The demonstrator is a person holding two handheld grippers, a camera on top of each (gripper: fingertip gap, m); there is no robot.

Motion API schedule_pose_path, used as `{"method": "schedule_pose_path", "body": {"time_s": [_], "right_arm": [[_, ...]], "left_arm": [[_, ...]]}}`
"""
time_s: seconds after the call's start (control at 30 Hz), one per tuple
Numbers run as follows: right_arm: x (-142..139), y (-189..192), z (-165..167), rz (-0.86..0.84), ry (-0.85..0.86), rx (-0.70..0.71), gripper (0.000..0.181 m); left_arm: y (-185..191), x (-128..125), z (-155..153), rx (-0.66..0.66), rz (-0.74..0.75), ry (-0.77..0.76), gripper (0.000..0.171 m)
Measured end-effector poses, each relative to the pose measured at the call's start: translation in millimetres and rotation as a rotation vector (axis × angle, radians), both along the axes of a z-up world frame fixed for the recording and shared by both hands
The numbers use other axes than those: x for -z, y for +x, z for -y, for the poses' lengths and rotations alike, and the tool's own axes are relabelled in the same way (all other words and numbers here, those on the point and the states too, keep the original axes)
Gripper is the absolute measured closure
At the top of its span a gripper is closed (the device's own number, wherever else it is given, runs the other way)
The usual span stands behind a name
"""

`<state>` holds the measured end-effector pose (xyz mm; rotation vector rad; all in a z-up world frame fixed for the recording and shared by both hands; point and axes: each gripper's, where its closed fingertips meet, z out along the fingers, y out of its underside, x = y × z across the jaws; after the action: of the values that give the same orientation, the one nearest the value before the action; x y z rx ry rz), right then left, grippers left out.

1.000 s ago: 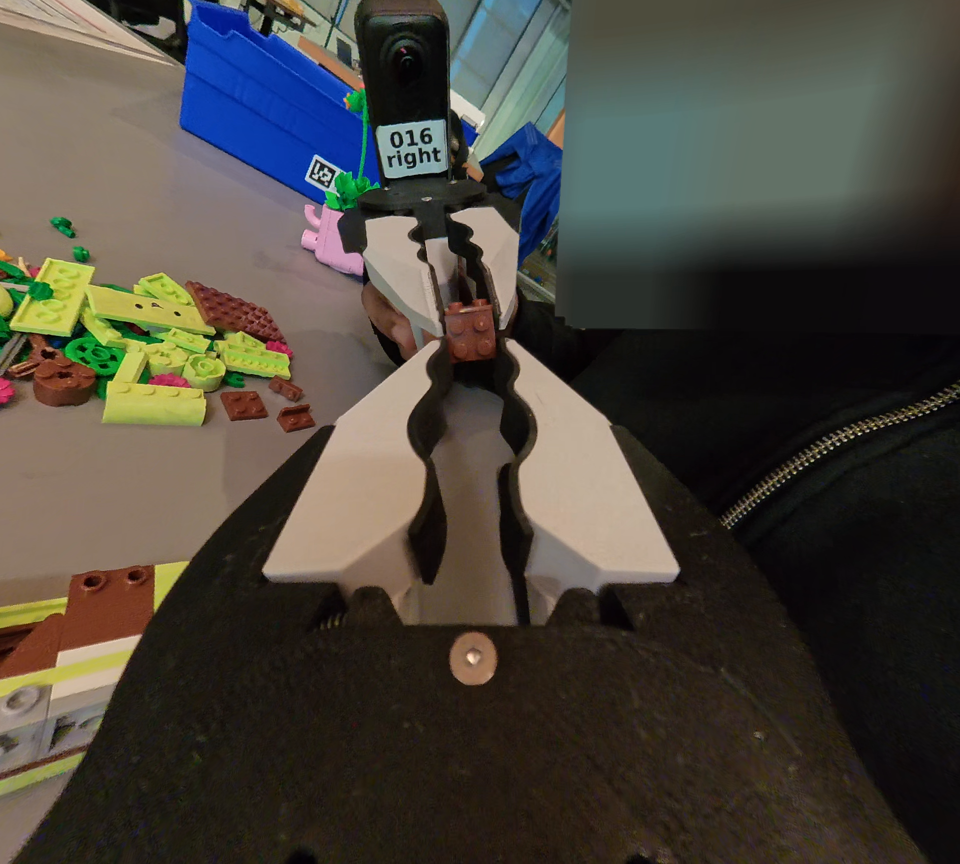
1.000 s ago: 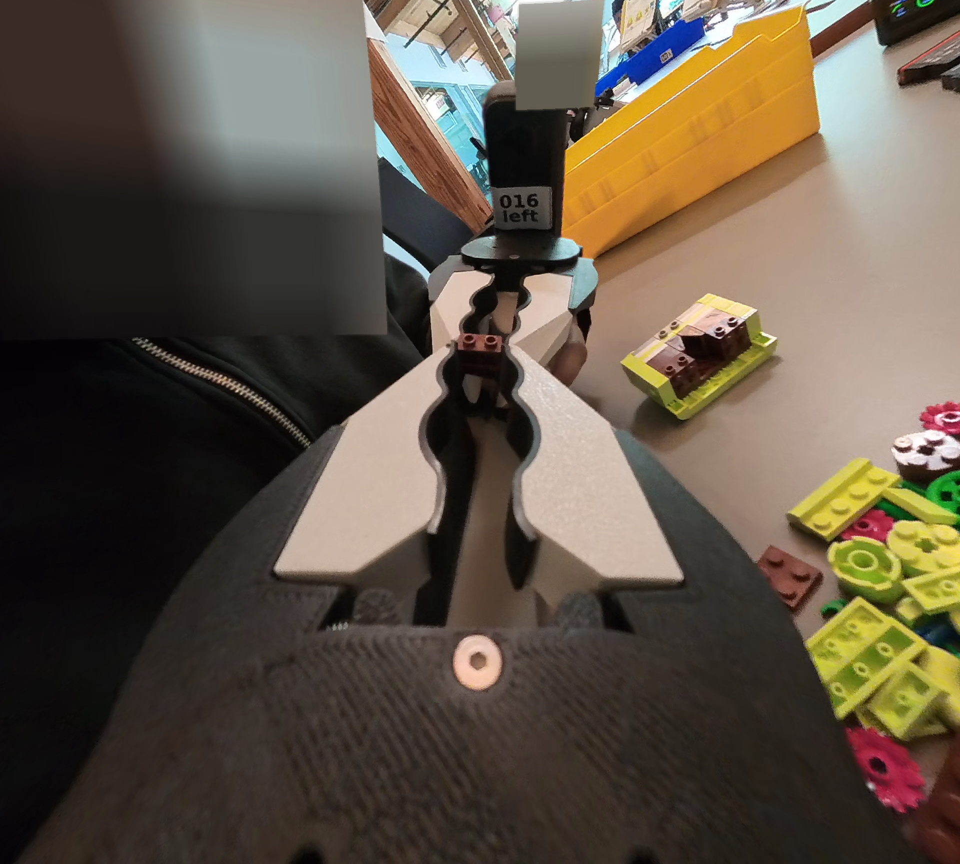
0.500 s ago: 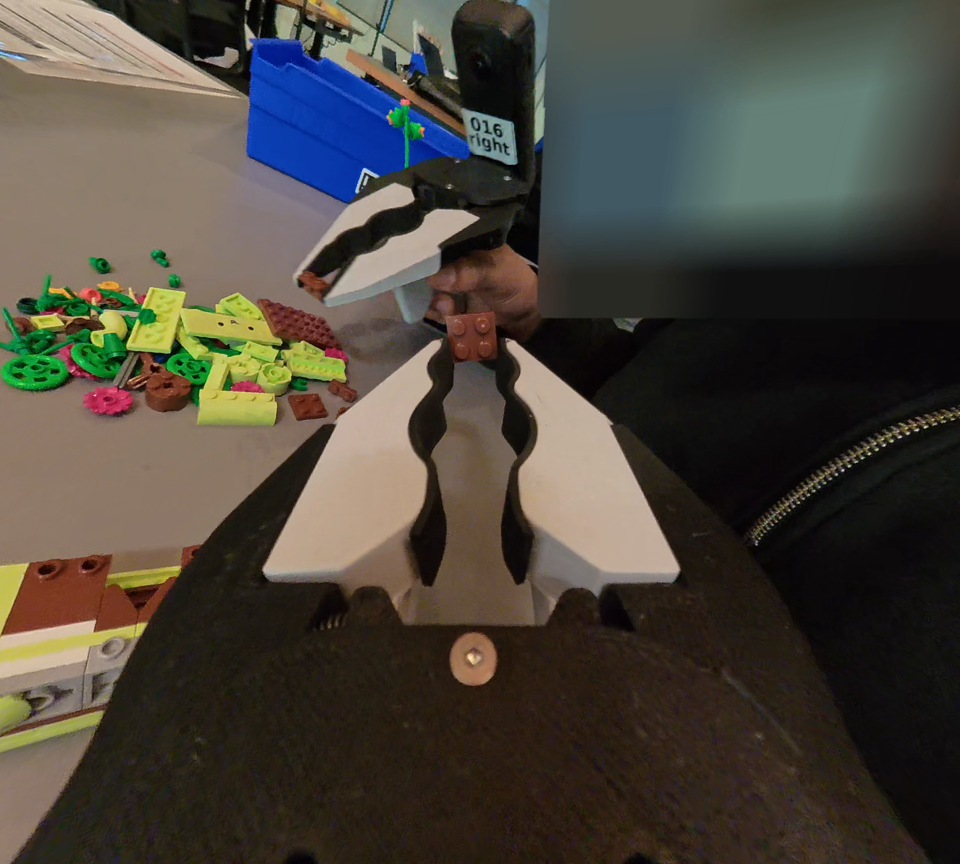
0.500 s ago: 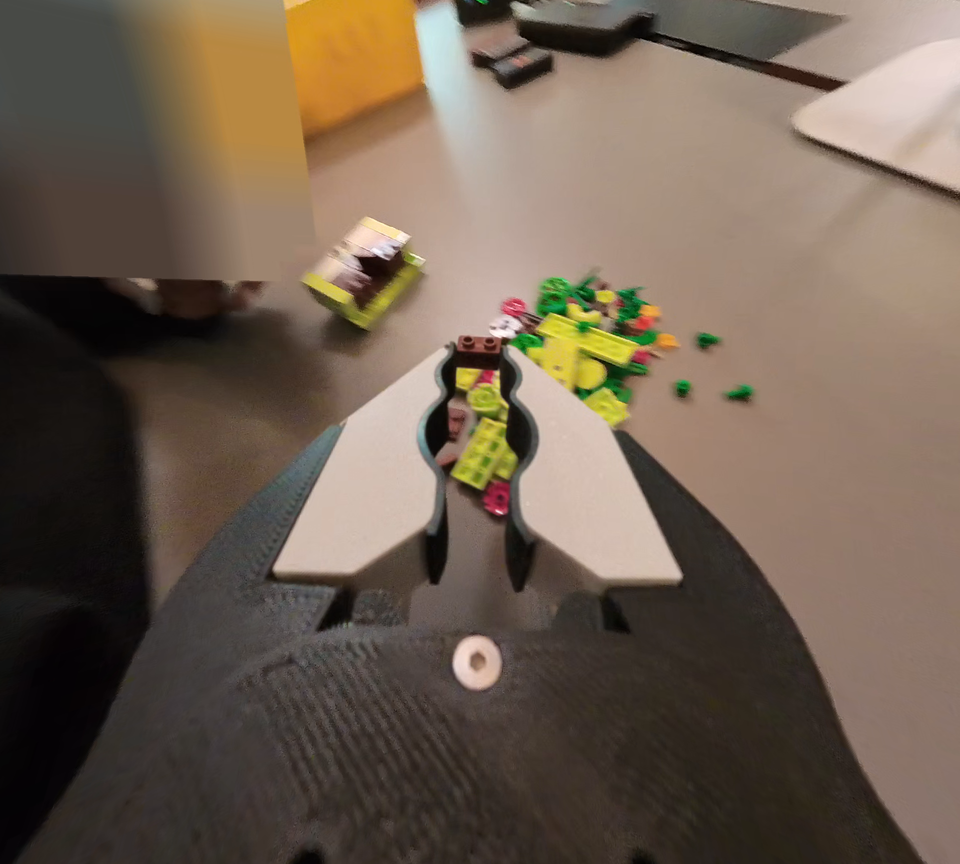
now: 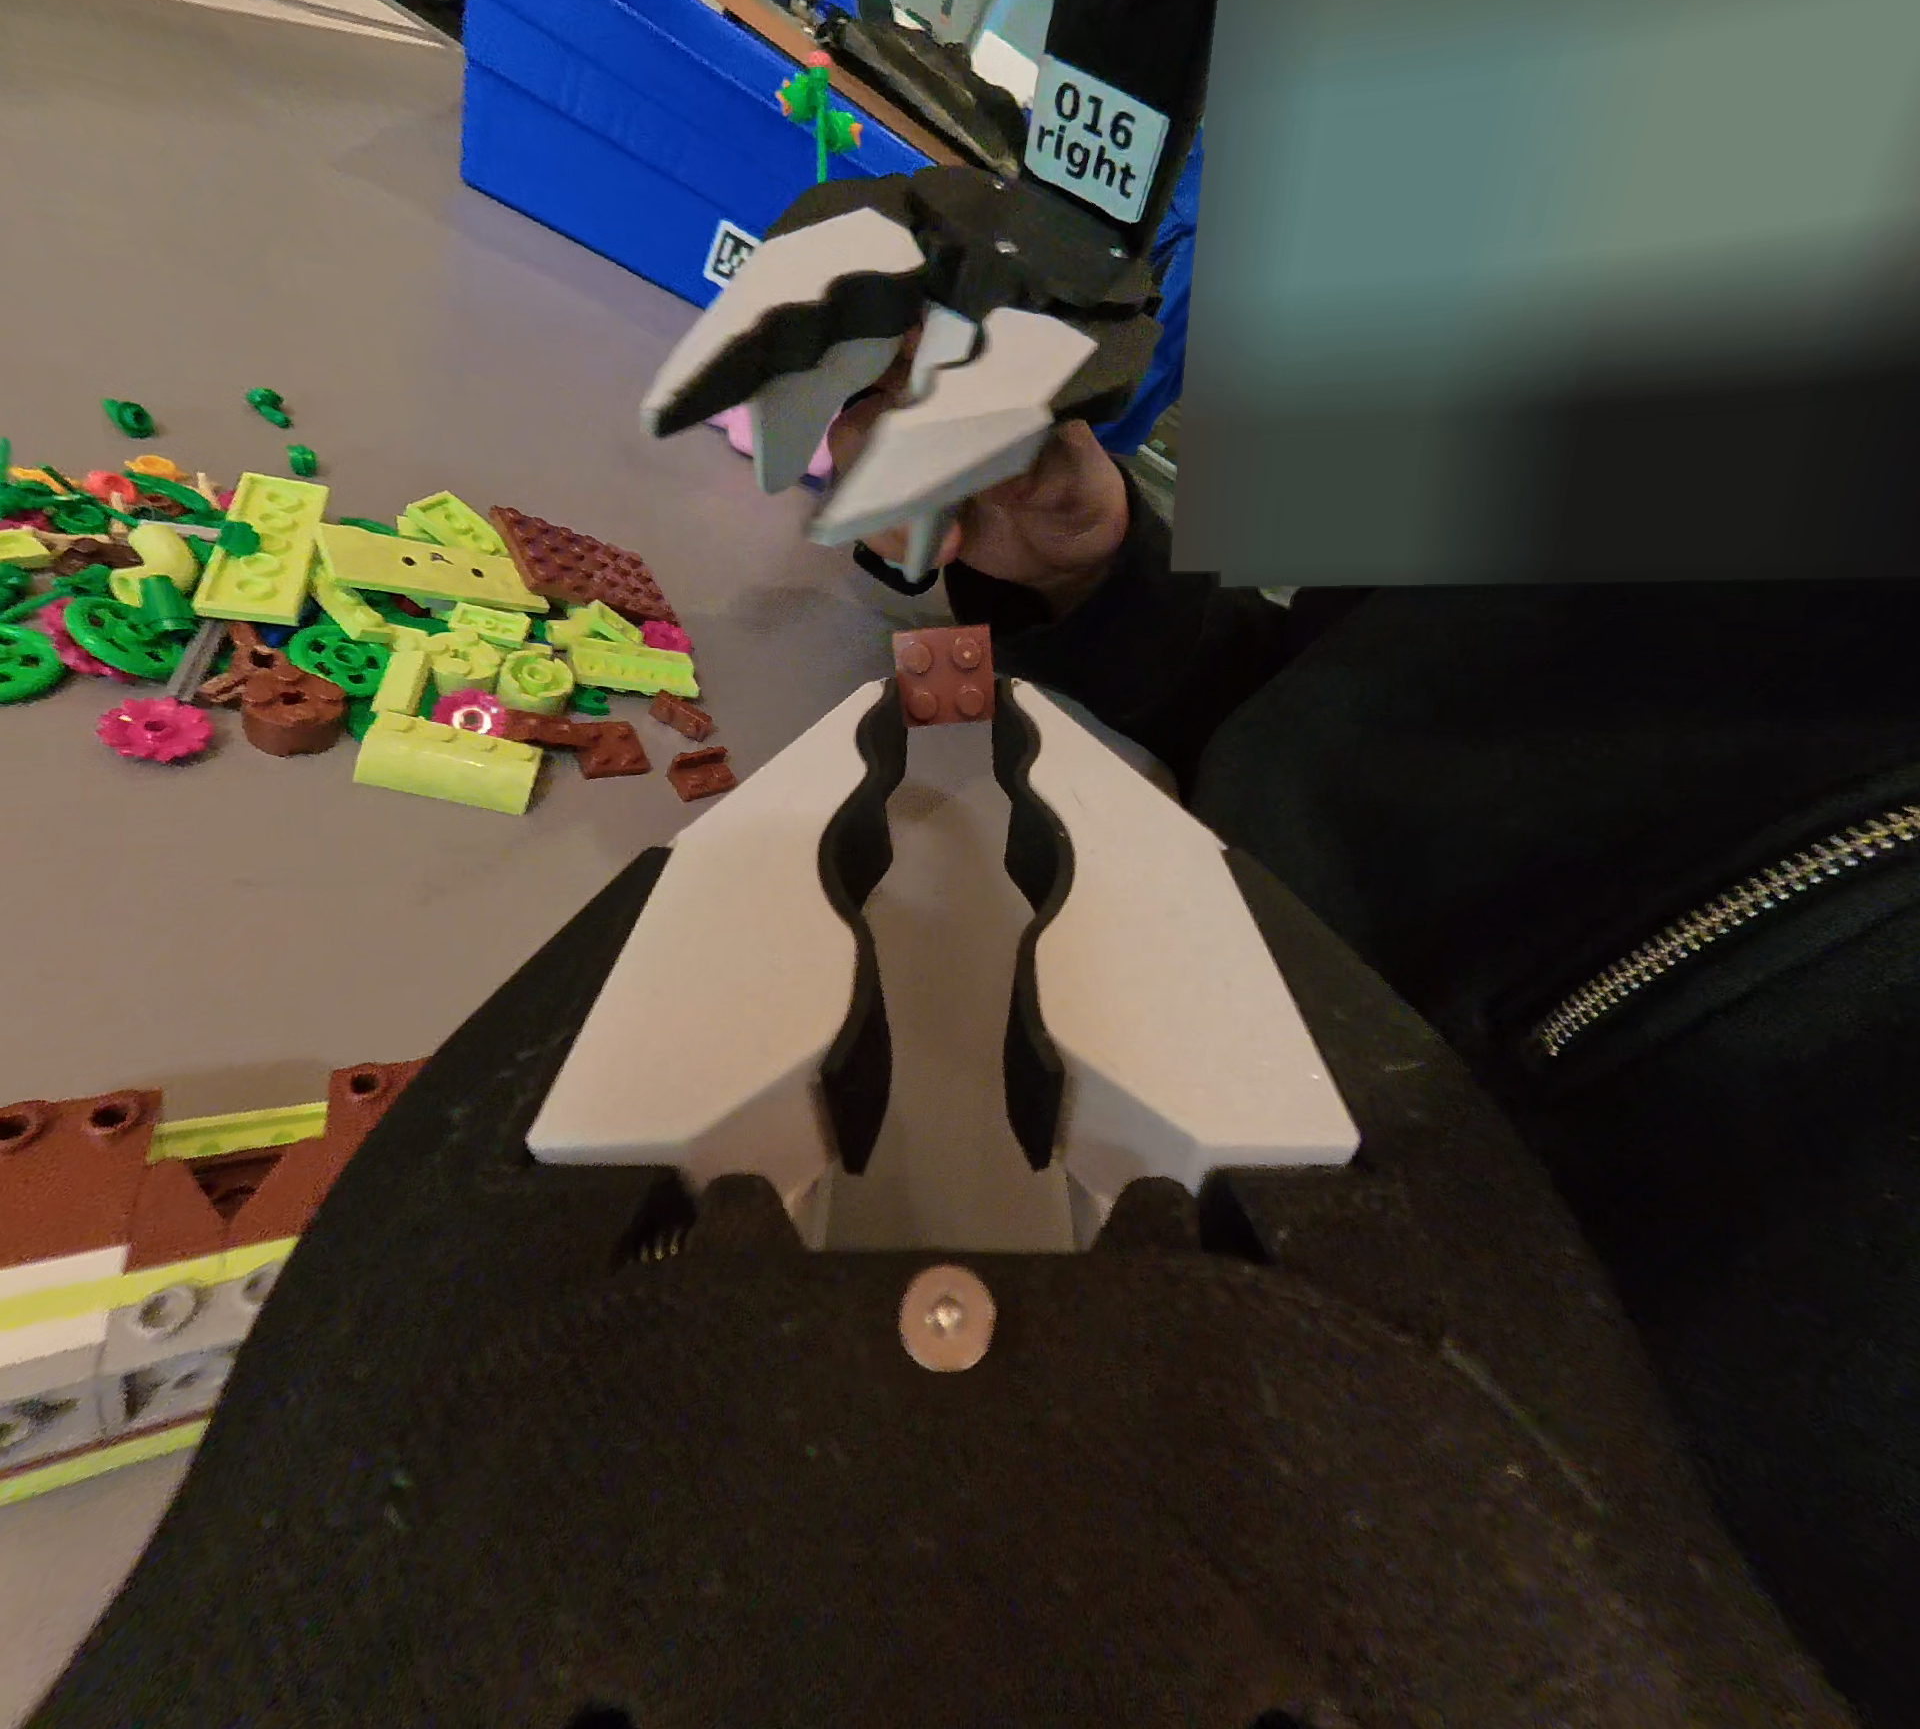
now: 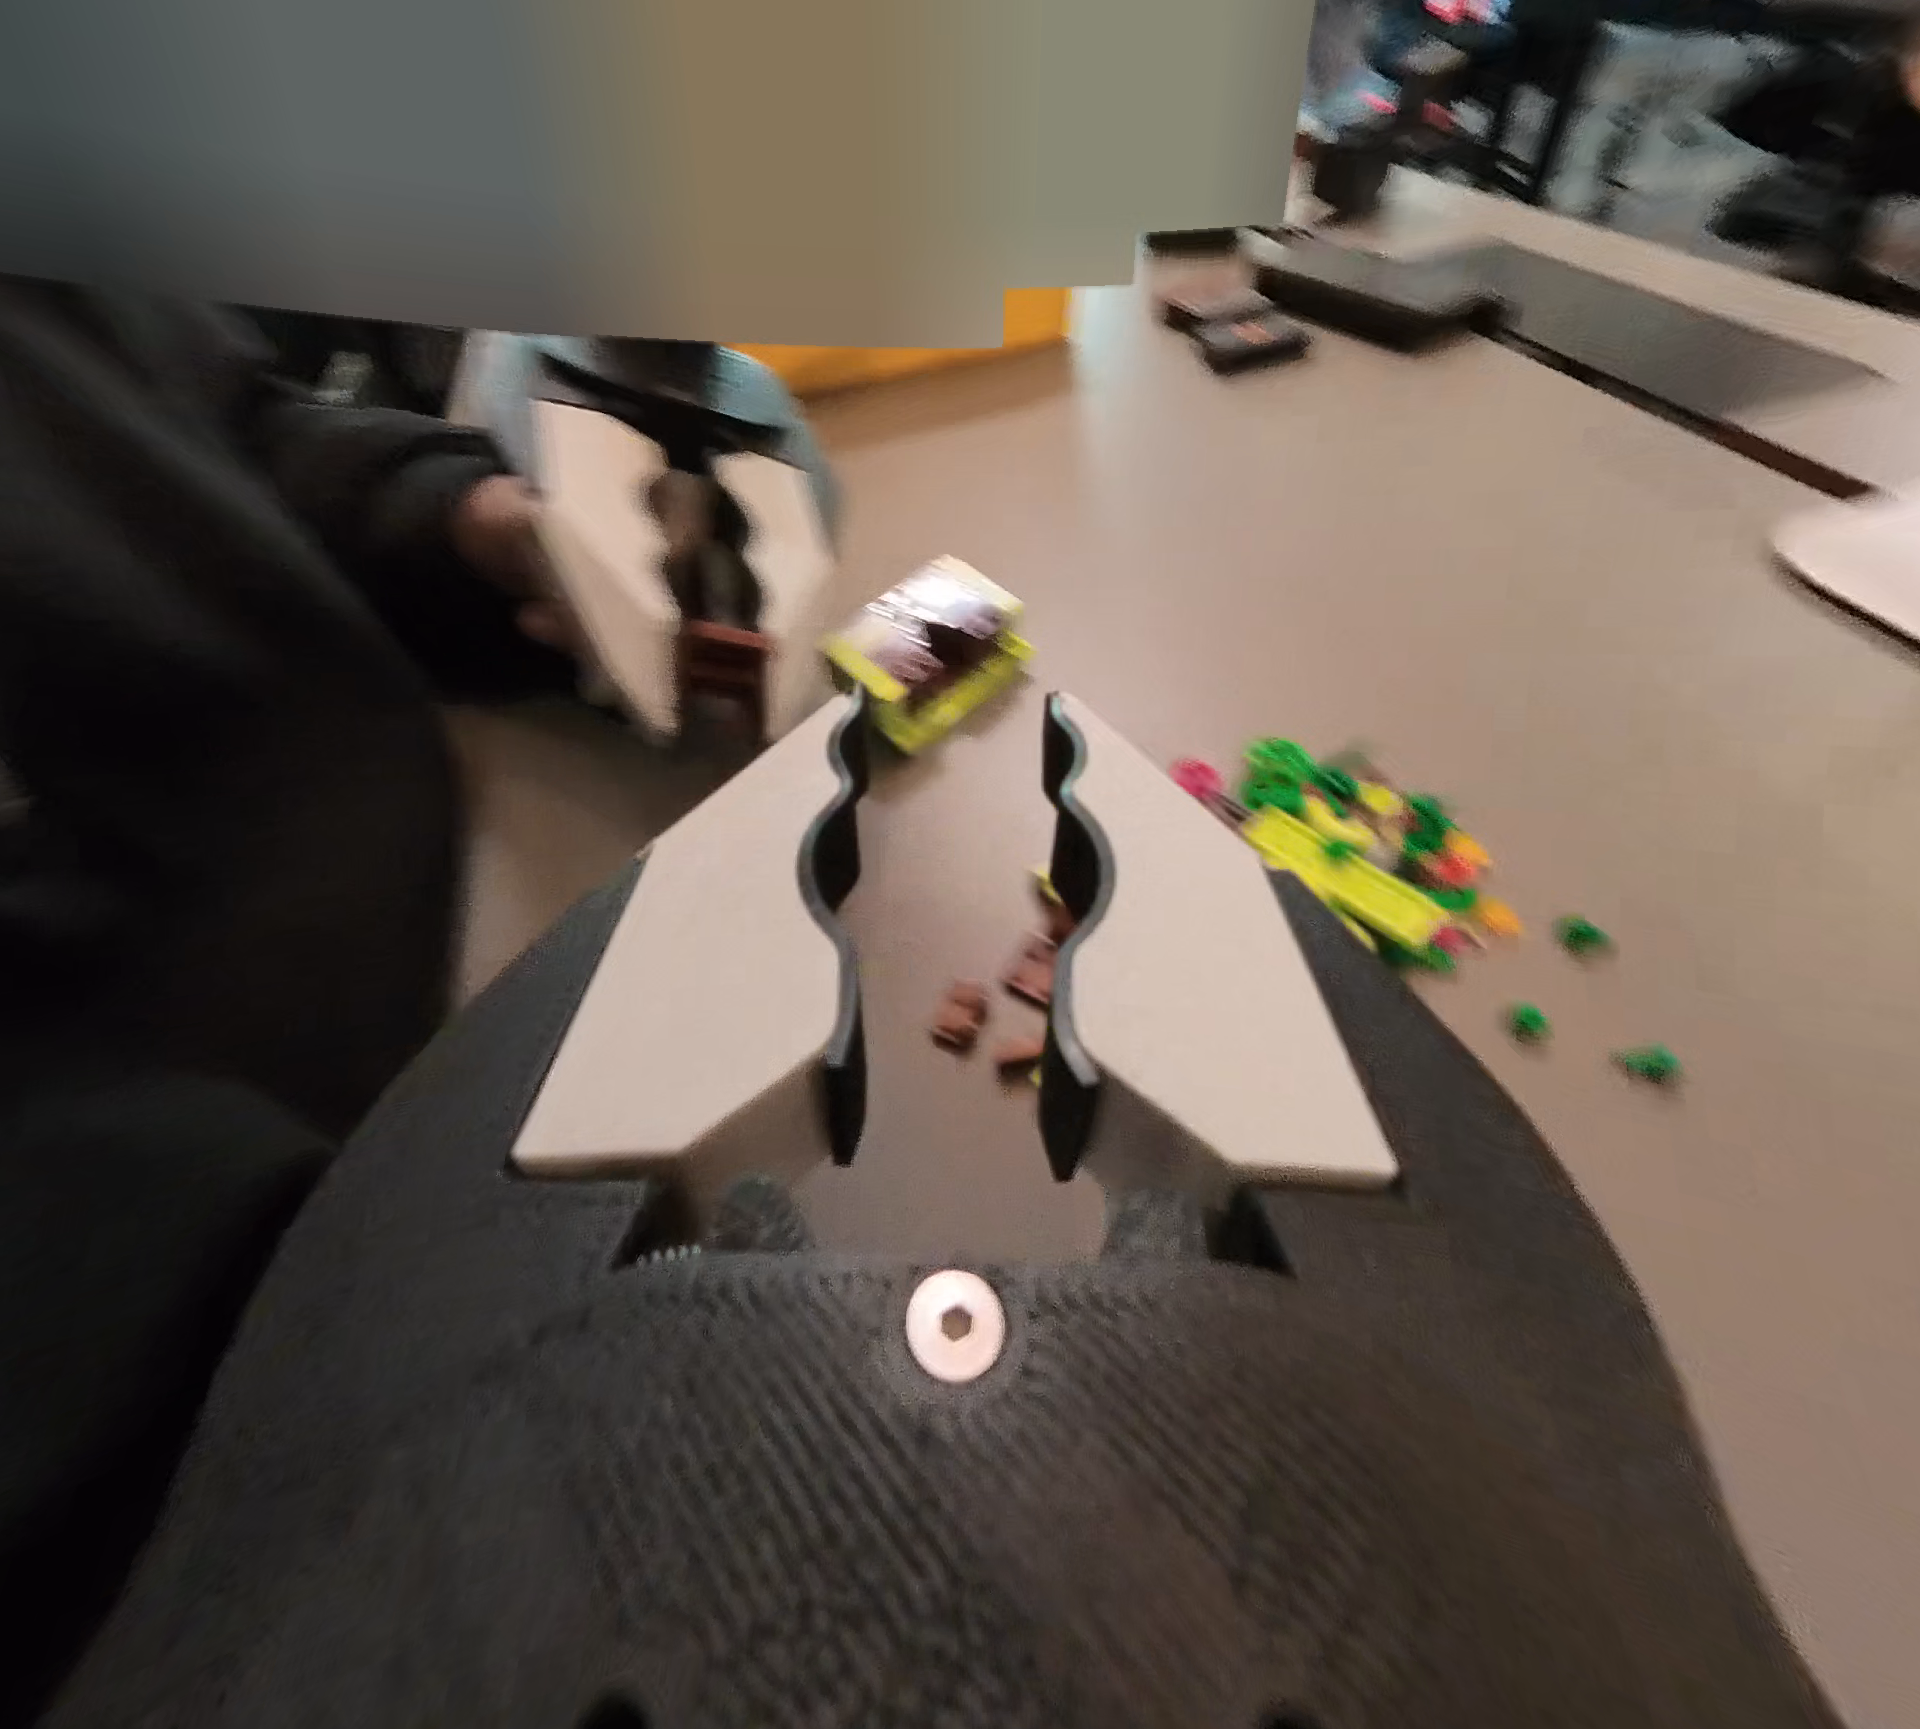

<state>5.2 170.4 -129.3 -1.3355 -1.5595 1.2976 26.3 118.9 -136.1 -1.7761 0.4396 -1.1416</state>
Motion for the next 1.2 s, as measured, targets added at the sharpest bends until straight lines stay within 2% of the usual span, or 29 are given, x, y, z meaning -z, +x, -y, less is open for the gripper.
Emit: {"method": "schedule_pose_path", "body": {"time_s": [0.13, 0.23, 0.3, 0.43, 0.53, 0.63, 0.77, 0.87, 1.1, 1.2], "right_arm": [[-17, 6, 48, -0.110, -0.003, -0.245, 0.153], [-25, 22, 78, -0.136, -0.123, -0.453, 0.158], [-32, 30, 90, -0.144, -0.224, -0.558, 0.156], [-33, 32, 99, -0.154, -0.253, -0.600, 0.160], [-20, 37, 110, -0.090, -0.221, -0.660, 0.179], [-18, 37, 108, -0.070, -0.201, -0.647, 0.181], [-27, 30, 88, -0.120, -0.174, -0.535, 0.181], [-25, 26, 83, -0.129, -0.118, -0.490, 0.181], [-16, 21, 80, -0.099, -0.060, -0.449, 0.181], [-17, 15, 63, -0.100, -0.065, -0.359, 0.181]], "left_arm": [[9, -5, 11, 0.133, 0.153, -0.104, 0.158], [16, -26, 32, 0.365, 0.464, -0.276, 0.159], [18, -32, 40, 0.457, 0.568, -0.353, 0.159], [37, -17, 61, 0.564, 0.447, -0.404, 0.158], [42, -18, 69, 0.614, 0.444, -0.413, 0.158], [39, -18, 65, 0.597, 0.459, -0.418, 0.158], [23, -32, 48, 0.518, 0.590, -0.382, 0.156], [11, -37, 37, 0.454, 0.650, -0.360, 0.168], [15, -29, 35, 0.400, 0.548, -0.326, 0.171], [11, -30, 34, 0.363, 0.465, -0.260, 0.171]]}}
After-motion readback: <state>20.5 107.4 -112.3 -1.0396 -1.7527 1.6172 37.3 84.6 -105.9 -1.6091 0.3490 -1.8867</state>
